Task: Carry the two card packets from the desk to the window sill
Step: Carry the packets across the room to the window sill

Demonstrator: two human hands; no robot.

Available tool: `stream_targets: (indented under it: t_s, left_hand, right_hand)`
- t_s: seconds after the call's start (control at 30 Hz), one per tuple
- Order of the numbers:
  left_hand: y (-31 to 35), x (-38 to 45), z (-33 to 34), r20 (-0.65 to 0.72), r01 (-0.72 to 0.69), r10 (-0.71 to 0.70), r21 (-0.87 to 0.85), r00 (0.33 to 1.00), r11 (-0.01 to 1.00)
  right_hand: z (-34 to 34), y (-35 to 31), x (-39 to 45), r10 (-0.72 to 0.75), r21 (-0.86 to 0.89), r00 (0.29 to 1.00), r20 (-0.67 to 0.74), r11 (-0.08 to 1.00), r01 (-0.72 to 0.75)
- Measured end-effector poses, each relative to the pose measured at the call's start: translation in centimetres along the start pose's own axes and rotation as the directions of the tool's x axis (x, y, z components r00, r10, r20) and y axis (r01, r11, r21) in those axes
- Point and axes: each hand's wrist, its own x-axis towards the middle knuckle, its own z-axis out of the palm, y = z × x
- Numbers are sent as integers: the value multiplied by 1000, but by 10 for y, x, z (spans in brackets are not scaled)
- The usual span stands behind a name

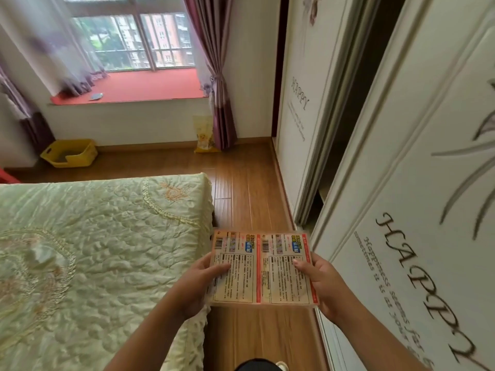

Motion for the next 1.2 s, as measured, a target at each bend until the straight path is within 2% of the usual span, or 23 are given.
stream_targets:
  t_s: [0.33, 0.63, 0.93, 1.2]
  left_hand:
    - [54, 61, 0, -99, -58, 57, -3, 994, 998]
    - [107, 150, -42, -136, -77, 71, -41, 988, 996]
    - [196, 234, -97, -137, -95, 89, -37, 987, 995]
    - [260, 309, -118, -161, -86, 82, -19, 984, 996]
  right_hand:
    - [-9, -52, 101, 28, -45, 996, 82, 999, -25]
    - [14, -95, 203, 36, -73, 997, 68, 997, -31]
    - [64, -152, 313, 22, -69, 997, 68, 997, -17]
    - [73, -192, 399, 29, -39, 995, 93, 999, -26]
